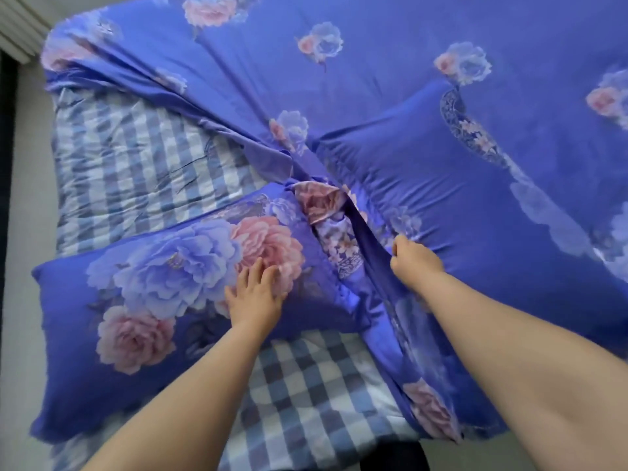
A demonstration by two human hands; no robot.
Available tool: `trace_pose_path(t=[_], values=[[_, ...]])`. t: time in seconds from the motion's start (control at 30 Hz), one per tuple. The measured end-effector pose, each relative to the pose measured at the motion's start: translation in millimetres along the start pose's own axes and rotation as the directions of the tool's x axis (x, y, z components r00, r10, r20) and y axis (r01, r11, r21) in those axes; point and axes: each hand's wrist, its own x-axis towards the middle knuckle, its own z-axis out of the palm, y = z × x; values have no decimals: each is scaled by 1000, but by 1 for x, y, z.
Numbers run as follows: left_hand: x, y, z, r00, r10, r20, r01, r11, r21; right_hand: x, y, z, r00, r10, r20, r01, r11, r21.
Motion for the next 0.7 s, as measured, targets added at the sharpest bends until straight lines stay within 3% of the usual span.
trace_pose_path(t=[0.1,0.17,0.2,0.23,0.27,0.3,0.33,0.37,0.43,0.53,0.63,0.7], values=[[-7,-35,2,999,-49,7,49,993,-109,-1,-58,28,983,-173,-67,174,985,5],[-6,-55,7,972,-233,17,224,910,-350,-5,-110,39,940,-315,-132,316,949,-12],[-3,-66,10,905,-418,81,394,753,-527,-6,-139,45,927,-357,-116,359,933,-7],[-2,-76,9,769,-600,221,554,454,-698,-6,-168,50,920,-384,-71,385,923,-9],[-1,-89,12,593,-683,426,619,48,-784,-5,-194,56,922,-387,-4,386,922,-18],[-1,-102,16,485,-626,611,584,-288,-759,-1,-217,61,926,-371,64,374,927,-36],[-3,-113,17,455,-522,721,517,-505,-692,3,-235,67,935,-336,113,343,938,-50],[-3,-125,20,470,-437,767,471,-611,-637,7,-249,74,949,-283,137,291,956,-43],[-2,-149,27,542,-321,777,427,-691,-583,16,-262,89,988,-104,111,103,995,15],[4,-177,30,573,-333,749,468,-617,-632,24,-261,111,985,175,13,-175,984,22],[10,-171,2,559,-506,657,486,-442,-754,25,-260,114,991,135,16,-136,986,99],[20,-157,-28,527,-631,569,439,-371,-818,15,-261,103,996,67,-64,-54,981,186]])
